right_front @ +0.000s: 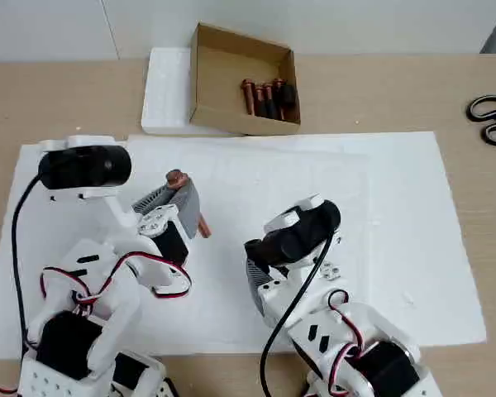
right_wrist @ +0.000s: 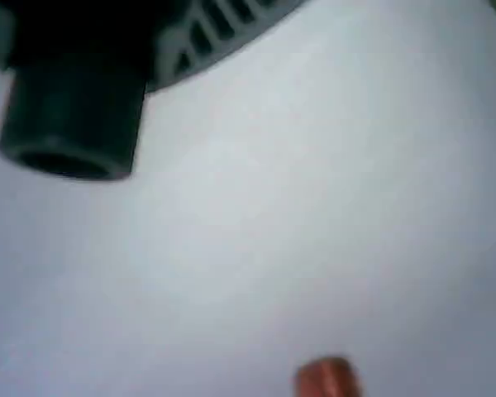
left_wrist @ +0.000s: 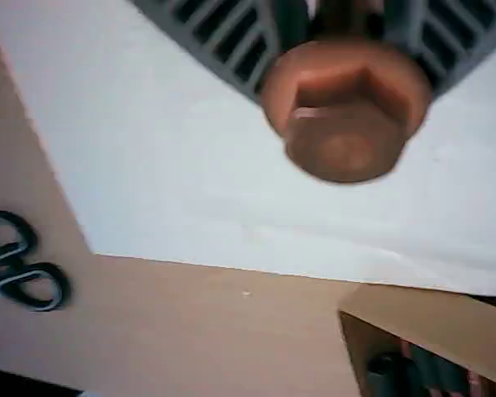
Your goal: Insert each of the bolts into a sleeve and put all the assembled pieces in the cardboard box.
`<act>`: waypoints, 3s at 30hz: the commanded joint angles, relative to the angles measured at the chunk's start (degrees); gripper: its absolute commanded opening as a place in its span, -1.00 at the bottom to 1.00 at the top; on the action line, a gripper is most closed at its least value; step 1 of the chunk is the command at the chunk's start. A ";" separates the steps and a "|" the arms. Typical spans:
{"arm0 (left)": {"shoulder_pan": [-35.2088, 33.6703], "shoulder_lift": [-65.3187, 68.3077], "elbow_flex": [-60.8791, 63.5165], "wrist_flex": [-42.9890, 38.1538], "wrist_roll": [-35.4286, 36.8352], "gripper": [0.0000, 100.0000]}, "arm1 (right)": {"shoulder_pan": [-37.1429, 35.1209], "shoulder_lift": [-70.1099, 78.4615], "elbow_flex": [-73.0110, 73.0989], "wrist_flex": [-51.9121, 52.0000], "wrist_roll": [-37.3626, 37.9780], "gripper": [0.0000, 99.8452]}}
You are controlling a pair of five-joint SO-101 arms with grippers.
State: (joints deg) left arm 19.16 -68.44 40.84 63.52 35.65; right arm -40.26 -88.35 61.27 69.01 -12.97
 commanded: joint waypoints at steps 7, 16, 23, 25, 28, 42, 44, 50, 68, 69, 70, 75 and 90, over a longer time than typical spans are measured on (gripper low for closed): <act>8.00 -1.14 -0.48 0.70 10.37 -0.99 | -0.40 -1.01 1.05 -8.57 4.92 -1.00; 8.18 -1.14 -0.57 0.35 10.37 -0.99 | -0.40 -1.19 1.05 -7.69 7.56 -1.00; 8.09 -0.79 -5.49 0.35 10.20 -0.99 | -0.40 -3.56 0.97 -5.14 7.56 -1.00; 8.00 -0.79 -6.29 0.35 10.20 -0.99 | -0.57 -5.76 1.67 -4.26 7.65 -1.00; 7.91 -0.79 -6.02 0.35 10.20 -0.99 | -2.95 -9.36 2.37 -1.89 7.65 -1.00; 8.26 -0.97 -1.45 0.35 10.29 -0.99 | -3.82 -15.08 2.99 -1.45 12.13 -1.00; 8.26 -0.79 -1.19 0.35 10.29 -0.99 | -4.44 -15.08 2.99 -1.54 12.04 -1.00; 11.16 -0.97 2.42 -3.08 10.29 -0.99 | -8.48 -15.08 2.99 -1.54 12.13 -1.00; 12.57 -1.23 -0.57 5.54 10.11 -0.99 | -4.09 -14.73 2.99 -5.49 15.03 -1.00; 13.45 -1.23 -0.66 5.71 10.11 -0.99 | -4.09 -14.73 2.99 -5.58 15.03 -1.00; 14.42 -1.23 -0.57 5.98 10.11 -0.99 | -4.09 -14.73 2.99 -5.58 15.03 -1.00; 20.40 -1.14 1.27 8.97 9.23 -0.99 | -3.82 -14.64 2.99 -8.04 15.21 -1.00; 21.80 -1.14 6.99 8.88 -9.49 -0.98 | -3.74 -14.64 2.99 -8.22 18.29 -1.00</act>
State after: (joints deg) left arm 39.91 -69.85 44.88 72.31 30.90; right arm -44.92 -102.77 65.14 63.74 4.62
